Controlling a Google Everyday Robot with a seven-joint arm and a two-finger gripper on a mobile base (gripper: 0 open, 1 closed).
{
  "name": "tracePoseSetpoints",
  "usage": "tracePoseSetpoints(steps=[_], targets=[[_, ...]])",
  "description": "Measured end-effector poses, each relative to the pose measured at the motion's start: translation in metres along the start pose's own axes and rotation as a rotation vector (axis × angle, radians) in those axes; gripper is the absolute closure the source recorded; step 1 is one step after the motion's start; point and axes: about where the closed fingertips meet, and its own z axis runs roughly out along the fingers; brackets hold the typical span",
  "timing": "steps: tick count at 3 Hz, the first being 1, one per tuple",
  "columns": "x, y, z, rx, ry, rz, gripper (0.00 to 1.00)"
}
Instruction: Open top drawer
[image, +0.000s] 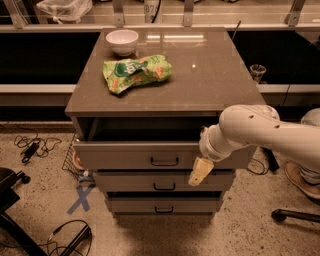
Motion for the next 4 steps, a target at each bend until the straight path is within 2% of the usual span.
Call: tracePoseSetpoints(steps=[1,2,4], targets=[[0.0,0.0,0.0,0.0,0.0,0.0,0.0],[-0.001,0.001,0.001,-0.001,0.0,-0.001,0.15],[0.01,0.036,-0.013,-0.062,0.081,0.011,0.61]])
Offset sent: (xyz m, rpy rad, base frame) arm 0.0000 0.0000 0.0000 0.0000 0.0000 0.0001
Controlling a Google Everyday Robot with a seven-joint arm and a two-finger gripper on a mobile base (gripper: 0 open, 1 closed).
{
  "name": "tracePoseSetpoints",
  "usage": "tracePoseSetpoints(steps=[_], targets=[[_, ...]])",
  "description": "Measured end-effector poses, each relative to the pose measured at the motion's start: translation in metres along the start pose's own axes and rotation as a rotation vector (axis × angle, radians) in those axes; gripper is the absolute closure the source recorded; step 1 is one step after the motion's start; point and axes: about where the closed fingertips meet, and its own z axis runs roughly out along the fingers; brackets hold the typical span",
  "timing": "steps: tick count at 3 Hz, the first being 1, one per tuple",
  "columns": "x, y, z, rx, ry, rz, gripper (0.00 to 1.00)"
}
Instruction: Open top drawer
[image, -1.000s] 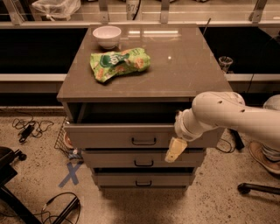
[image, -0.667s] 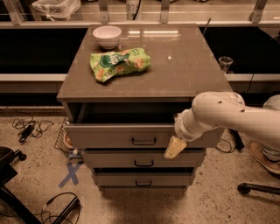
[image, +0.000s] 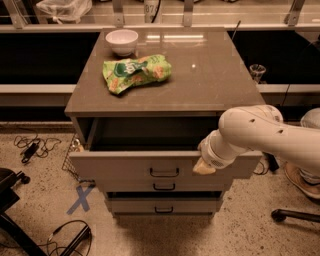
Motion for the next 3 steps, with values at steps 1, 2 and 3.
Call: tracePoseSetpoints(steps=[1,2,3], targets=[[-0.0016,-0.0006,-0.0056,-0.001,0.001,0.0,0.84],[-0.0029,-0.0013,-0.0096,-0.001,0.001,0.0,1.0],[-0.002,0.007,-0.0102,-0.017,0.001,-0.004,1.0]])
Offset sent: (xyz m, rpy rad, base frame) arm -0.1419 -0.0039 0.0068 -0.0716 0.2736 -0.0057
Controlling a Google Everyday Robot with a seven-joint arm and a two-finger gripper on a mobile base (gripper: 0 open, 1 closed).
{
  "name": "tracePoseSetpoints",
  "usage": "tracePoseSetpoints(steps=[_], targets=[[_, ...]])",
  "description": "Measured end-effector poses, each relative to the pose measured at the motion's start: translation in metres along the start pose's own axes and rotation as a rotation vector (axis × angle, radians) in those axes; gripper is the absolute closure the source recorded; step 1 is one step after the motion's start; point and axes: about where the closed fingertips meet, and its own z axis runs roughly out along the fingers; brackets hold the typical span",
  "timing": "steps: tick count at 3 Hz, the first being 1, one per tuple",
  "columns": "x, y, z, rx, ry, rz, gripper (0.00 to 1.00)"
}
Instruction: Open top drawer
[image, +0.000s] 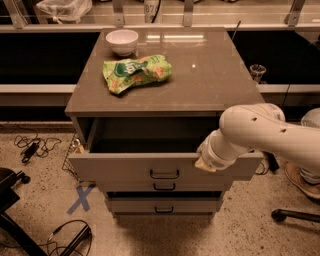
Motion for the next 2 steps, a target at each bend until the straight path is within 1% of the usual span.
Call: tracePoseSetpoints(steps=[1,2], targets=[[0.001,0.0091,-0.0005,-0.017,0.0,-0.004,1.0],[-0.0008,0.0081,-0.0061,-0.017,0.0,-0.004,1.0]])
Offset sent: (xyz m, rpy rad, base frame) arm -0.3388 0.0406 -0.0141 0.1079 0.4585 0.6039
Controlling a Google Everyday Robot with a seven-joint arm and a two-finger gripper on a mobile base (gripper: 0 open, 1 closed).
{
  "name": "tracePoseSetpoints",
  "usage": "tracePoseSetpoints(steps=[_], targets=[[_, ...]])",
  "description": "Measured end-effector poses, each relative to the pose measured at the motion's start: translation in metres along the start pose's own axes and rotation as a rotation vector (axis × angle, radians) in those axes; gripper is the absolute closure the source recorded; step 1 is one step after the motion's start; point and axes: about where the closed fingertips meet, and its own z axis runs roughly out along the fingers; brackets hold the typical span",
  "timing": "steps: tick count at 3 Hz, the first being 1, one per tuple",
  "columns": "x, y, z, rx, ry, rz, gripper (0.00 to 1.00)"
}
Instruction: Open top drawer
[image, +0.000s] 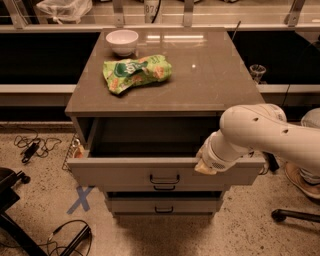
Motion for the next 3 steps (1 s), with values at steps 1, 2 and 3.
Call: tracePoseSetpoints(steps=[1,2,3], targets=[[0.0,0.0,0.0,0.0,0.0,0.0,1.0],[0.0,0.0,0.0,0.0,0.0,0.0,1.0],[0.002,0.015,-0.002,-0.026,-0.013,-0.014,1.0]])
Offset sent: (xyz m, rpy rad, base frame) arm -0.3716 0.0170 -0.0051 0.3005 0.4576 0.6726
